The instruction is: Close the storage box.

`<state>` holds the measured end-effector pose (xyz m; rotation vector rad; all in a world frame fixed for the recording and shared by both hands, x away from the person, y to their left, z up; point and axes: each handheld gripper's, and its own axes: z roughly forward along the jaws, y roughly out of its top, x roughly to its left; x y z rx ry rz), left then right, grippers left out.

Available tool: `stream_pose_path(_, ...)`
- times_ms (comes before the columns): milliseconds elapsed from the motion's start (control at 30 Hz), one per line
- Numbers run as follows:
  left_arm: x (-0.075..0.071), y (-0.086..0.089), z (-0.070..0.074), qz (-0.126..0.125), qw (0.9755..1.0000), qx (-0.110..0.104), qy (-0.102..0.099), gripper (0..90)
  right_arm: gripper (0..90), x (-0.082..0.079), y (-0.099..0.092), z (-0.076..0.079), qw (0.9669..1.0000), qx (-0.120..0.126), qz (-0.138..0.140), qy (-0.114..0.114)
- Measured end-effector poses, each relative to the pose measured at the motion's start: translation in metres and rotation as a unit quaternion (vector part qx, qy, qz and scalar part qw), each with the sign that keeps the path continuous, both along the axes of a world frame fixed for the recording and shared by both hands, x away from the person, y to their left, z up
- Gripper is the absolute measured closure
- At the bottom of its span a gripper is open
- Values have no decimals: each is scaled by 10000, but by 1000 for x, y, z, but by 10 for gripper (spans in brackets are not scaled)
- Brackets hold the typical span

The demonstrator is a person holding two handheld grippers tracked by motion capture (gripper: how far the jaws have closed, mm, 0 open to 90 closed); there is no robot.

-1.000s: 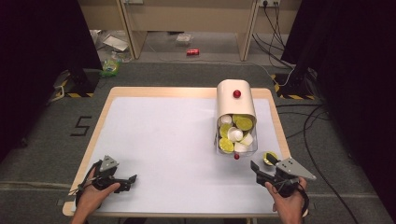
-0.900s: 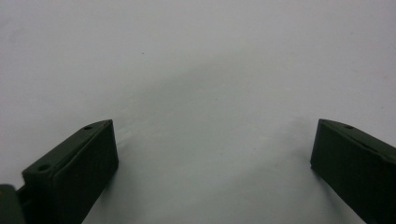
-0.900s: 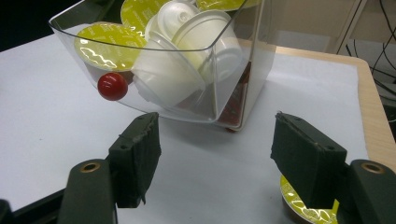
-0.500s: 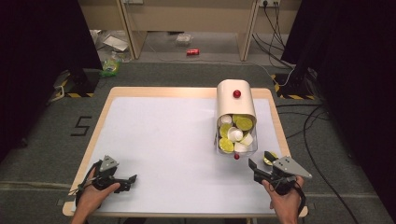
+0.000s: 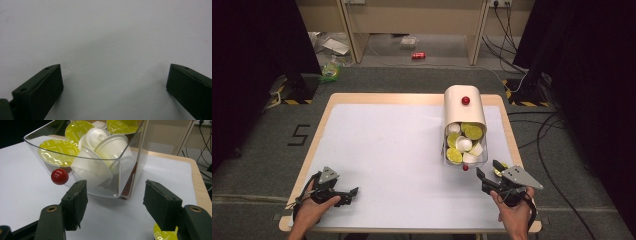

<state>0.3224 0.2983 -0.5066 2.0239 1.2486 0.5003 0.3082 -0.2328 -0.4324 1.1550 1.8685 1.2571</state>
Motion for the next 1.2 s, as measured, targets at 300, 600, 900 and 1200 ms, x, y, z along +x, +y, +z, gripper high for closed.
stream_pose_path(300, 0, 0, 0, -4, 10000, 6, -1, 0, 416, 3, 3, 0, 10000, -41, 3, -64)
stream_pose_path(600, 0, 0, 0, -4, 10000, 4, -1, 0, 435, 2, 4, 2, 9999, -46, -30, -153)
stream_pose_path(900, 0, 0, 0, -5, 10000, 5, -2, 0, 435, 3, 4, 4, 9998, -12, -44, -174)
stream_pose_path(1200, 0, 0, 0, -5, 10000, 7, -3, 0, 421, 4, 3, 4, 9997, 20, -76, -225)
